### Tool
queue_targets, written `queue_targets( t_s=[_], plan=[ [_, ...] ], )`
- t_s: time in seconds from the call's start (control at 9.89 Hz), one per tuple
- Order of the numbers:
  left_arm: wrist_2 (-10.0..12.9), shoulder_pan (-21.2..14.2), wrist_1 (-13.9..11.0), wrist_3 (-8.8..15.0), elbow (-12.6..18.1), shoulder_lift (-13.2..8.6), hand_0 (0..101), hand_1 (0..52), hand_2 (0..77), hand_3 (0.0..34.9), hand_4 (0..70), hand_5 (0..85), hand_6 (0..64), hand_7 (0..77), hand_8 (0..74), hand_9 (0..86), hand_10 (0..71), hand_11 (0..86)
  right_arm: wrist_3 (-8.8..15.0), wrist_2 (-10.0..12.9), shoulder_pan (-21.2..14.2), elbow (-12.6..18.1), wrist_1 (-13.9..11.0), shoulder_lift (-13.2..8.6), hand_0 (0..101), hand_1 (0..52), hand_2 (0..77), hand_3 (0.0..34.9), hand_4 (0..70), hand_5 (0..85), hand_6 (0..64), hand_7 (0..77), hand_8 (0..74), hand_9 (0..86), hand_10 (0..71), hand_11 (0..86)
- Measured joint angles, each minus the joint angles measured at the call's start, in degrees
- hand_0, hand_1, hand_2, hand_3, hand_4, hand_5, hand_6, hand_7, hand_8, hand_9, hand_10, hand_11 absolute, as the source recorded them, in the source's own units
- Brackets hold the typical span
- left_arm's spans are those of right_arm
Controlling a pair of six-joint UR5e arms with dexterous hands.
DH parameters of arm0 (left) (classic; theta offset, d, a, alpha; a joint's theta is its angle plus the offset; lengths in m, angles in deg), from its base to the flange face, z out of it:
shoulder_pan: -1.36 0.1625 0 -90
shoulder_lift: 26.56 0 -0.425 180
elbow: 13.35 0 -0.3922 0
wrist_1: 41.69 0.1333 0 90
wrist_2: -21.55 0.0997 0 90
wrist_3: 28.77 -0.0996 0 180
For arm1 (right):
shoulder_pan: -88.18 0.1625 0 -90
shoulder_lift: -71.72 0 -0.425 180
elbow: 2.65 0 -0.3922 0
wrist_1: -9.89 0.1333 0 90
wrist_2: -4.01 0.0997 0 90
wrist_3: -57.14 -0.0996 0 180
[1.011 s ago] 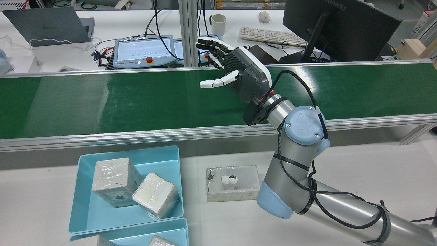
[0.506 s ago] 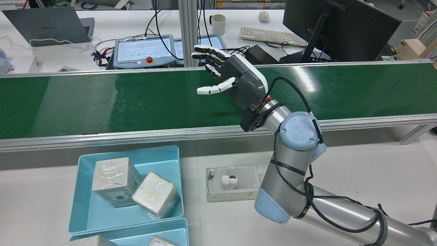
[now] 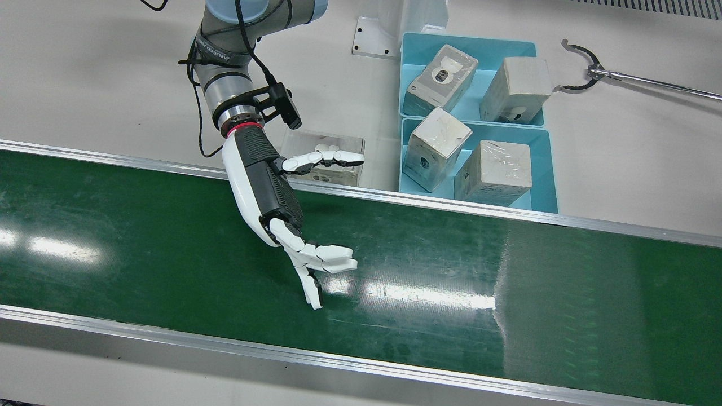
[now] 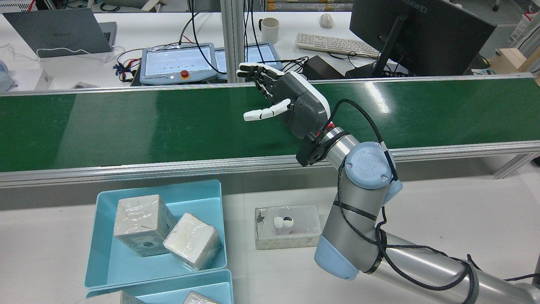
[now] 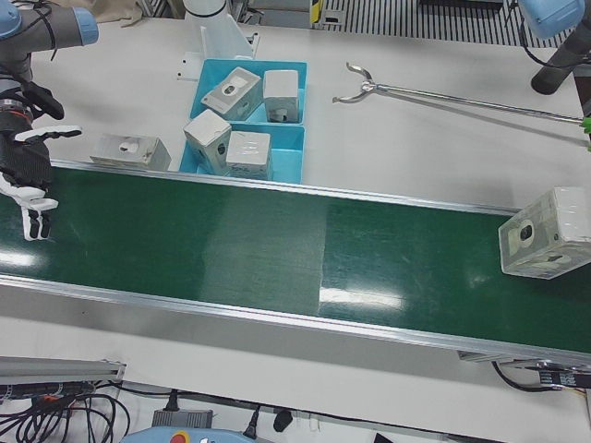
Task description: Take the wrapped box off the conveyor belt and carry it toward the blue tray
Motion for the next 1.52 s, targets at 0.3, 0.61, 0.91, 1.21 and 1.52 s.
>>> queue_targets(
  t_s=[0.3, 0.61, 0.91, 1.21, 1.52],
  plan=[
    [0.00, 0.00, 0.00, 0.00, 0.00, 0.00, 0, 0.0, 0.5, 0.0, 0.0, 0.5, 0.0, 0.5, 0.5, 0.0, 0.5, 0.0, -0.54, -0.16, 0.31, 0.01, -0.03, 0.57, 54, 21.8, 13.6, 1.8, 23.5, 24.5, 9.8, 27.3, 0.0, 5.4, 0.0, 1.6],
    [0.00, 0.00, 0.00, 0.00, 0.00, 0.00, 0, 0.0, 1.1, 0.0, 0.0, 0.5, 0.0, 0.5, 0.5, 0.0, 0.0, 0.0, -0.66, -0.23, 0.93, 0.00, -0.03, 0.70, 55, 21.3, 17.5, 1.5, 25.1, 26.2, 10.9, 30.0, 1.6, 7.1, 0.0, 1.6],
    [0.00, 0.00, 0.00, 0.00, 0.00, 0.00, 0, 0.0, 0.5, 0.0, 0.0, 1.1, 0.0, 0.5, 0.5, 0.0, 0.5, 0.0, -1.41, -0.03, 1.07, 0.22, 0.11, 0.39, 56, 22.9, 18.5, 0.5, 30.5, 32.2, 15.8, 38.2, 4.9, 10.9, 3.3, 7.1],
    [0.00, 0.00, 0.00, 0.00, 0.00, 0.00, 0, 0.0, 1.1, 0.0, 0.0, 0.5, 0.0, 0.5, 0.5, 0.0, 0.0, 0.0, -1.64, 0.01, 1.03, 1.26, 0.92, -0.74, 54, 16.4, 18.0, 0.5, 34.4, 38.2, 28.4, 52.4, 7.6, 16.9, 9.8, 15.8],
    [0.00, 0.00, 0.00, 0.00, 0.00, 0.00, 0, 0.0, 1.1, 0.0, 0.0, 0.5, 0.0, 0.5, 0.5, 0.0, 0.0, 0.0, -1.69, -0.11, 0.41, 3.49, 1.06, -0.41, 54, 17.5, 18.5, 0.5, 38.7, 51.8, 42.0, 70.4, 16.9, 25.6, 14.2, 22.4]
  ],
)
